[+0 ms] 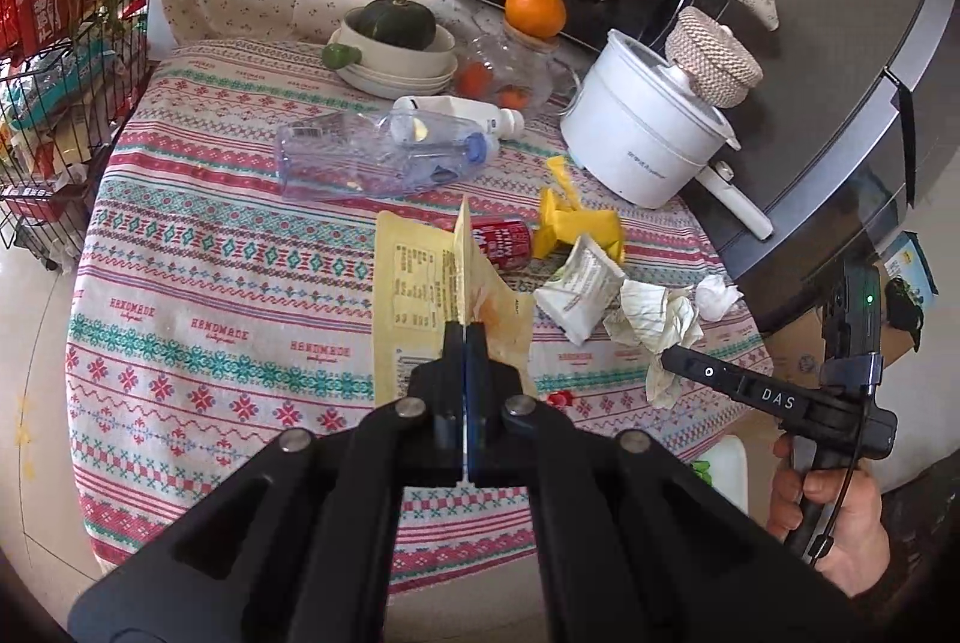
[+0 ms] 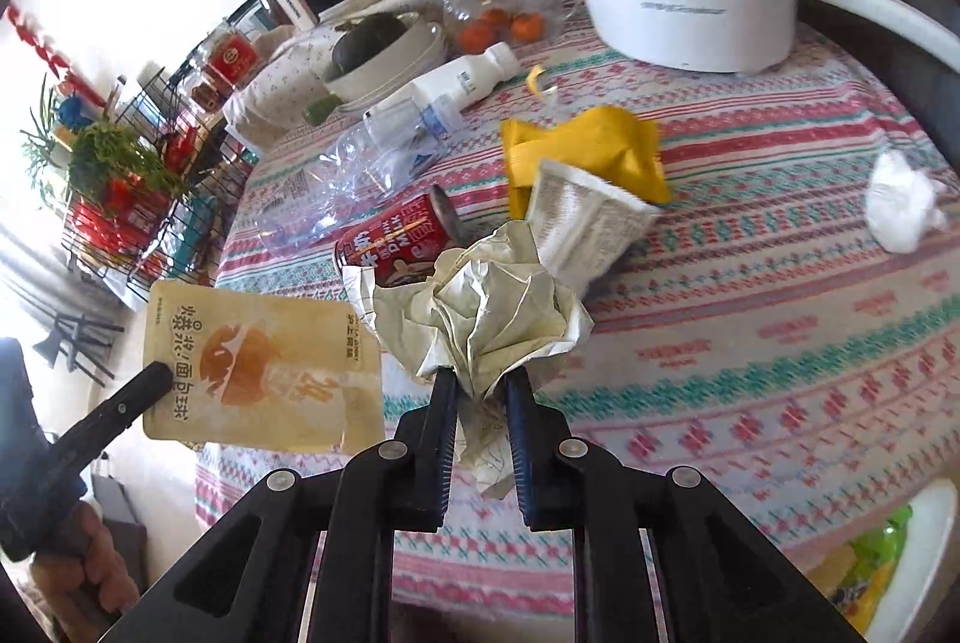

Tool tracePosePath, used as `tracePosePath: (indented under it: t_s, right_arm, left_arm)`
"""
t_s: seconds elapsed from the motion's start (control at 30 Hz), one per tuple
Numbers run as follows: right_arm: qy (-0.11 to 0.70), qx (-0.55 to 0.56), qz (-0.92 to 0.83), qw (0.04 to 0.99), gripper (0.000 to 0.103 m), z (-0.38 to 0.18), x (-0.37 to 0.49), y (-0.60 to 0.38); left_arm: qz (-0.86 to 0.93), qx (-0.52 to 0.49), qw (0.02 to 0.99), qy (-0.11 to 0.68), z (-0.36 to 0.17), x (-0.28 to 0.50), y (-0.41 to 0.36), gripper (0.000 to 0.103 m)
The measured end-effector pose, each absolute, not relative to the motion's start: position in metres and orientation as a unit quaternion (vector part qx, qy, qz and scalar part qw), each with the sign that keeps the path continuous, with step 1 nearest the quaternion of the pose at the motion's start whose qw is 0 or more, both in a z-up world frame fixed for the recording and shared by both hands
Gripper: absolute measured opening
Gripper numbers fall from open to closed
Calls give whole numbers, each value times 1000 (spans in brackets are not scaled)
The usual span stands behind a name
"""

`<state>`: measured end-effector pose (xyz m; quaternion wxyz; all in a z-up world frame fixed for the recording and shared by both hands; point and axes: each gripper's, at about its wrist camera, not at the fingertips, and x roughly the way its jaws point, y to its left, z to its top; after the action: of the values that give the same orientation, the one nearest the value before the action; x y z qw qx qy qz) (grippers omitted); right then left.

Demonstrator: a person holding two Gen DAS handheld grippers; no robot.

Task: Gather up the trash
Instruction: 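Grasp the crumpled tissue paper with the right gripper while the left holds the pouch, then drop the tissue into the white bin with the right gripper while the left drops the pouch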

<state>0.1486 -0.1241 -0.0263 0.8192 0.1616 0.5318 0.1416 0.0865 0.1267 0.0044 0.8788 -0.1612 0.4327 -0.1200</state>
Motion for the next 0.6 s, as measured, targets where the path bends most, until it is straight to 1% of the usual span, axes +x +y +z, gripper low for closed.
tracePosePath:
  t_s: [0.23,0.47,0.6]
  right_arm:
    - [525,182,120,823,17,-8,103,-190]
    - [523,207,92,822,17,-4,66,-249]
    - [505,207,91,833,17,9,47,-269]
  left_arm:
    - [-171,-150,880,416,23,75,91,0]
    - [-227,-119,867,426,23,62,38,0]
    - [-257,-98,857,435,19,51,8,0]
